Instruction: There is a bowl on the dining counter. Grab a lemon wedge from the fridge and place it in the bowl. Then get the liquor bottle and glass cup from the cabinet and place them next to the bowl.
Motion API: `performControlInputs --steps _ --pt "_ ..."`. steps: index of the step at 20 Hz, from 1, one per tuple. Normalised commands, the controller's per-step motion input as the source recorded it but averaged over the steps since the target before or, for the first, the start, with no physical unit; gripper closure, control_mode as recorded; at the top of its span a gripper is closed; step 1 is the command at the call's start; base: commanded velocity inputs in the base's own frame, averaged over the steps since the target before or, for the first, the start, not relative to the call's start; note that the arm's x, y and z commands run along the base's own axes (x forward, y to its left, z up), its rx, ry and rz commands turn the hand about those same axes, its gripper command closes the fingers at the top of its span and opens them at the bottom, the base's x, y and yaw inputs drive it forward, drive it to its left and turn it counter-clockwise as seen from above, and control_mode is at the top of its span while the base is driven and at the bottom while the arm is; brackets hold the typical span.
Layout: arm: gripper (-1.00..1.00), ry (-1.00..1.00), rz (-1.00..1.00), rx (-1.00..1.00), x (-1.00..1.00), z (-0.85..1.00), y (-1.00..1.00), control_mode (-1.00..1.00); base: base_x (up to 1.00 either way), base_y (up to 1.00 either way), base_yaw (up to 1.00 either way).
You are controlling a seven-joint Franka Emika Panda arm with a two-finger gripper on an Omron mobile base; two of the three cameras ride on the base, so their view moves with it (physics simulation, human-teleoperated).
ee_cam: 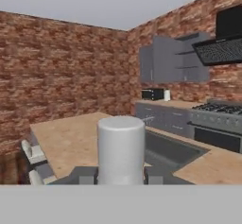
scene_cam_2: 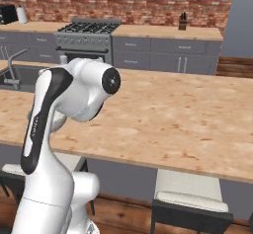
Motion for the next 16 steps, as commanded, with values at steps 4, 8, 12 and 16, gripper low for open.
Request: performControlInputs --steps 4,8,12,16 --pt "1.00 0.10 0.42 -0.10 0.51 -0.48 0.37 -1.00 0.00 0.00 0.00" --pt "1.00 0.11 0.36 -0.10 0.53 -0.49 0.33 -1.00 0.00 0.00 0.00" --pt "1.00 0.02 0.18 -0.04 0.53 -0.36 0.16 -1.00 0.00 0.00 0.00" --pt "1.00 0.00 0.06 -0.03 0.28 -0.27 0.06 -1.00 0.00 0.00 0.00"
